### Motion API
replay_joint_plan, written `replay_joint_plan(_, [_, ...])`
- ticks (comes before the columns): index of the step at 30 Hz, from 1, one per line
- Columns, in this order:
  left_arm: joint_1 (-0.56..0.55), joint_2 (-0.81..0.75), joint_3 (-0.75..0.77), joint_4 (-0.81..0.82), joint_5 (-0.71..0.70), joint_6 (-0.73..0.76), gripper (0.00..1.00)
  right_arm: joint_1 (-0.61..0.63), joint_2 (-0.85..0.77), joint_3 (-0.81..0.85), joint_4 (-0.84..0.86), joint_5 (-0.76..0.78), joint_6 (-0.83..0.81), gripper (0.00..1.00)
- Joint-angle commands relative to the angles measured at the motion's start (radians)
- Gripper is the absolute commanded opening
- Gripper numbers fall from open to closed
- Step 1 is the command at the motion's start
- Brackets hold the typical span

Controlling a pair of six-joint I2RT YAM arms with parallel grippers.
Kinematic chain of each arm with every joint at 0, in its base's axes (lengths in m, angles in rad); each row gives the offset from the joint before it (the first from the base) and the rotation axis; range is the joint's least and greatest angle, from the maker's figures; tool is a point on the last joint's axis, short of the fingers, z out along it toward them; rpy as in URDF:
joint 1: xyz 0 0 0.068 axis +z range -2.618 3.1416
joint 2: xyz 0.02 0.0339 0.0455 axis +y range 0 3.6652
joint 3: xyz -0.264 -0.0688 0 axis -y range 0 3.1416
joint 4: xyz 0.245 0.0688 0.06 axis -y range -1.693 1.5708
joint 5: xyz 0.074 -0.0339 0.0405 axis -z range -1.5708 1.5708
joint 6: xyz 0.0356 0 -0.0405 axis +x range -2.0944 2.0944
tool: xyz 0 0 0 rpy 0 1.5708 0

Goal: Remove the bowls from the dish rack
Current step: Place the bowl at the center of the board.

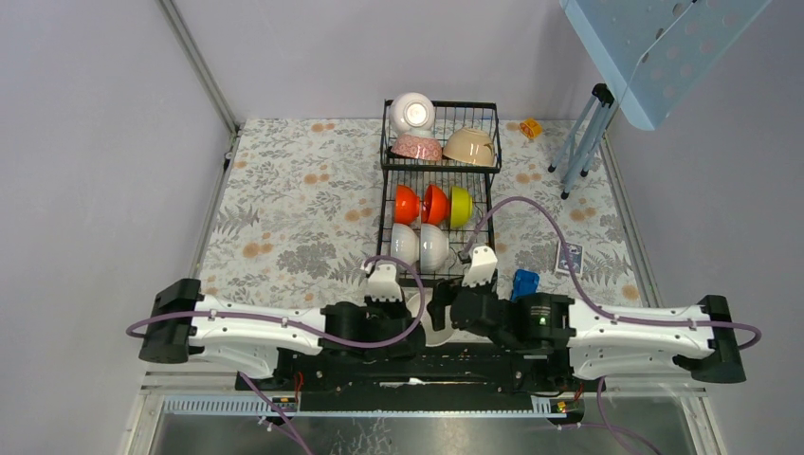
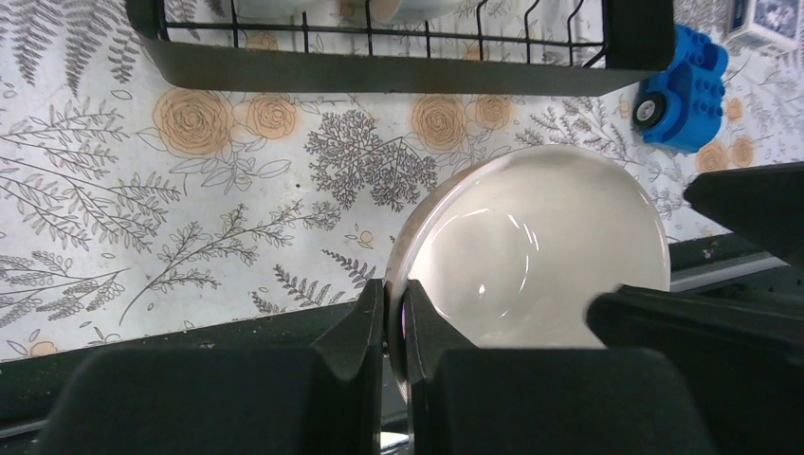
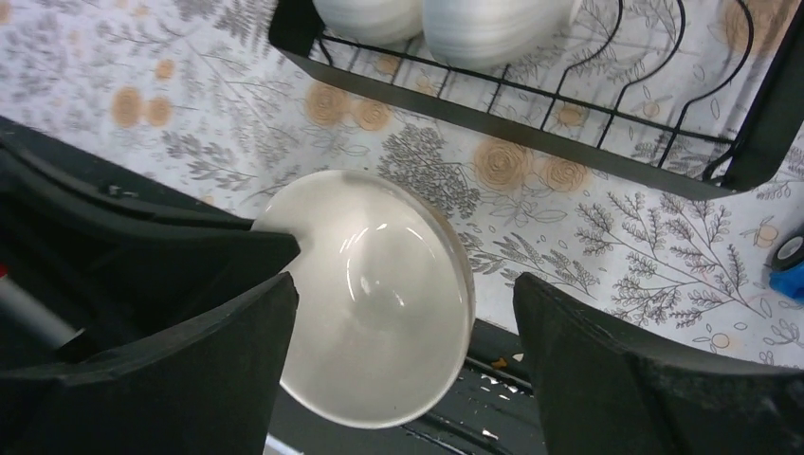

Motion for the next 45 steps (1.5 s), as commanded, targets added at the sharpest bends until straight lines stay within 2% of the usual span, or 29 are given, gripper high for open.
replay_joint_plan(1, [-0.004,-0.103,0.063,-0.005,-0.113,0.027,0.00,0.007,-0.099,0.082,-0.055,-0.022,-0.088,0.92])
replay_joint_plan(6, [0.017,-0.192,0.122,-0.086,-0.221,0.132,0.00,0.007,-0.250,0.035,0.017,-0.081,-0.268,0.92])
replay_joint_plan(11, [0.132,-0.244,0.214,-0.081,-0.243,0.337,0.00,0.007,-0.368,-0.048,0.121,-0.112,-0.383,0.92])
replay_joint_plan(15, [0.291,-0.262,0.274,0.008,-0.192,0.539,0.00,0.007,-0.395,-0.104,0.192,-0.121,-0.414,0.92])
replay_joint_plan(20, [0.578,-0.254,0.334,0.105,-0.005,0.676,0.00,0.007,-0.360,-0.162,0.256,-0.166,-0.427,0.92])
replay_joint_plan(24, [0.769,-0.228,0.367,0.148,0.116,0.698,0.00,0.007,-0.334,-0.211,0.316,-0.183,-0.424,0.92])
replay_joint_plan(25, [0.844,-0.216,0.370,0.160,0.153,0.691,0.00,0.008,-0.332,-0.228,0.333,-0.164,-0.417,0.92])
replay_joint_plan(29, [1.068,-0.154,0.346,0.223,0.320,0.620,0.00,0.007,-0.344,-0.296,0.323,0.033,-0.310,0.98])
replay_joint_plan(33, [1.240,-0.038,0.318,0.316,0.406,0.547,0.00,0.008,-0.390,-0.357,0.396,-0.020,-0.320,1.00])
replay_joint_plan(39, [1.400,0.205,0.361,0.492,0.486,0.514,0.00,0.008,-0.409,-0.447,0.486,-0.156,-0.349,1.00])
replay_joint_plan(45, [1.506,0.437,0.483,0.521,0.517,0.505,0.00,0.008,-0.392,-0.501,0.480,-0.135,-0.332,0.98])
